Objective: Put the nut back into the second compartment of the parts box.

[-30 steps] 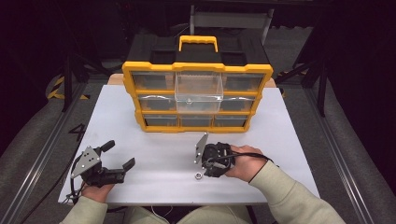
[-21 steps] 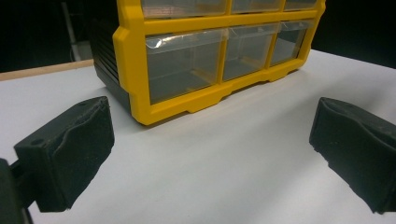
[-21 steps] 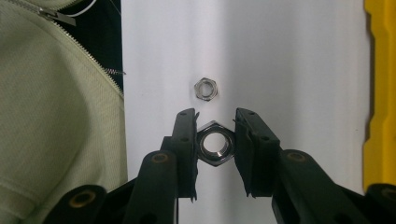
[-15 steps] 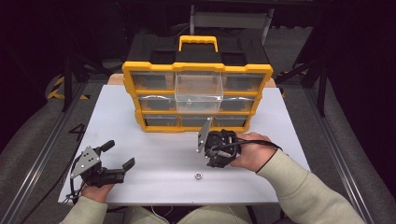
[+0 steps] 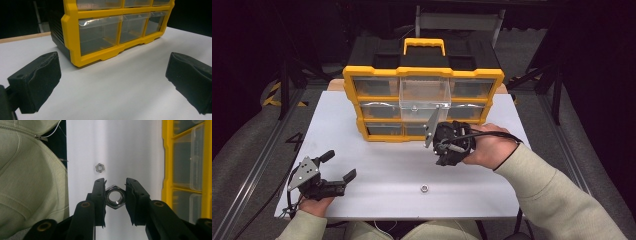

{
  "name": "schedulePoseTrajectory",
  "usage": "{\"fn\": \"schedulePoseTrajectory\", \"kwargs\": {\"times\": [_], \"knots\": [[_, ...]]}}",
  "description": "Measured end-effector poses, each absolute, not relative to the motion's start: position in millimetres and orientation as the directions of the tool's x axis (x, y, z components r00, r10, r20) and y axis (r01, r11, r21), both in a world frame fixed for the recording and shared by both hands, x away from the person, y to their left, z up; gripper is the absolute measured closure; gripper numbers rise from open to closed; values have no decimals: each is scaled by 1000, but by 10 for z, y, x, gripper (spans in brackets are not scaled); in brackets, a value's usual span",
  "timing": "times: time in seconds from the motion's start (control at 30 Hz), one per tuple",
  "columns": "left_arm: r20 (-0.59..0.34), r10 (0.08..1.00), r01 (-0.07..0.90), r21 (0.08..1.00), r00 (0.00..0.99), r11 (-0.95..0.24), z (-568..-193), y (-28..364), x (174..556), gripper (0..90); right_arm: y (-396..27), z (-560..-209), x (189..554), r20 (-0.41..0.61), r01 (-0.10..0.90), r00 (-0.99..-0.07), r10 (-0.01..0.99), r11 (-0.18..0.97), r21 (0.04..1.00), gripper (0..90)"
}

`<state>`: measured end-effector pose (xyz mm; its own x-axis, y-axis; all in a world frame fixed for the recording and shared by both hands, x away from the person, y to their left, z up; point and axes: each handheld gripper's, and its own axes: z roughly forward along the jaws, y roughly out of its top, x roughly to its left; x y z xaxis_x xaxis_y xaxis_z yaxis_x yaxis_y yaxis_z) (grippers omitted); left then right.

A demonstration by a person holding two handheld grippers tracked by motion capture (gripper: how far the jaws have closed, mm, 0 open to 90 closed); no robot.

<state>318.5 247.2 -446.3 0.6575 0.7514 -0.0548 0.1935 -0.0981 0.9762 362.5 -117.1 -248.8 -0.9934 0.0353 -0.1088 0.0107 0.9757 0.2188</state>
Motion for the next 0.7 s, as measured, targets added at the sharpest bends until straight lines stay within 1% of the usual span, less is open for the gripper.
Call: {"fn": "schedulePoseTrajectory", "kwargs": {"times": [0.3, 0.47, 0.7], "knots": [[-54, 752, 193, 976, 657, -99, -4463, 2472, 3186, 7, -1155, -2169, 3671, -121, 13, -992, 40, 976, 215, 702], [-57, 754, 196, 976, 655, -96, -4462, 2473, 3182, 7, -1139, -2054, 3701, -125, 17, -991, 46, 975, 222, 702], [-58, 751, 193, 977, 657, -93, -4460, 2474, 3180, 7, -1091, -1745, 3761, -145, 14, -988, 50, 972, 235, 702]]}}
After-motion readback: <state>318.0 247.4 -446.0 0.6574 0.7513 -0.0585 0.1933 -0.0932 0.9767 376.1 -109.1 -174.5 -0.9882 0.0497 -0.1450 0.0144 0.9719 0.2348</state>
